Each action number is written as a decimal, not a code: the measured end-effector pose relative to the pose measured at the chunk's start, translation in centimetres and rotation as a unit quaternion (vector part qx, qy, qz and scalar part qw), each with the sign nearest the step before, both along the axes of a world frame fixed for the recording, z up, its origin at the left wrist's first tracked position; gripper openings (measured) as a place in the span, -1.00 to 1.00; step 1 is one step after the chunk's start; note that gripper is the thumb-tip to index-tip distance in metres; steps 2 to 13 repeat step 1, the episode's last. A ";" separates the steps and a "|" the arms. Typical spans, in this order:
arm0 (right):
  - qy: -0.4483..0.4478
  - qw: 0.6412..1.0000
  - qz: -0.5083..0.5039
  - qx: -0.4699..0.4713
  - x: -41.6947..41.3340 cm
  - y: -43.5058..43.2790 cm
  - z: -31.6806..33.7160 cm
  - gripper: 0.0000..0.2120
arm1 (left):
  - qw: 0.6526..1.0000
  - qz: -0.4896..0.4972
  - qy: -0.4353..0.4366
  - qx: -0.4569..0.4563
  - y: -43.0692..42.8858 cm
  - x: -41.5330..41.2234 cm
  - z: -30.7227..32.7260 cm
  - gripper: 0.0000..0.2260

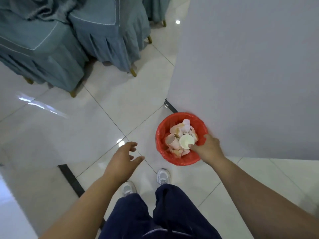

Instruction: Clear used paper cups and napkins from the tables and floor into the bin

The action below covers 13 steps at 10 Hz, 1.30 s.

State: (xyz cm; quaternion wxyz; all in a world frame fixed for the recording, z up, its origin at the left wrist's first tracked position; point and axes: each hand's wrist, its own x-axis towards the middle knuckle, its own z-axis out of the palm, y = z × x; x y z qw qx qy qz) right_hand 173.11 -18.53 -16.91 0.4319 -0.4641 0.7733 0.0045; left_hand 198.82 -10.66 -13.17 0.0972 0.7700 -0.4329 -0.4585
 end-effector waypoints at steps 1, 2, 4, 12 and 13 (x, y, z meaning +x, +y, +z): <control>-0.025 0.999 -0.028 0.008 -0.1 1.1 0.0 -0.49 | 1.000 -0.029 -0.003 0.003 -0.8 0.1 0.3 -0.53; -0.025 0.999 -0.028 0.008 -0.1 1.1 0.0 -0.49 | 1.000 -0.029 -0.003 0.003 -0.8 0.1 0.3 -0.53; -0.025 0.999 -0.028 0.008 -0.1 1.1 0.0 -0.49 | 1.000 -0.029 -0.003 0.003 -0.8 0.1 0.3 -0.53; -0.025 0.999 -0.028 0.008 -0.1 1.1 0.0 -0.49 | 1.000 -0.029 -0.003 0.003 -0.8 0.1 0.3 -0.53; -0.025 0.999 -0.028 0.008 -0.1 1.1 0.0 -0.49 | 1.000 -0.029 -0.003 0.003 -0.8 0.1 0.3 -0.53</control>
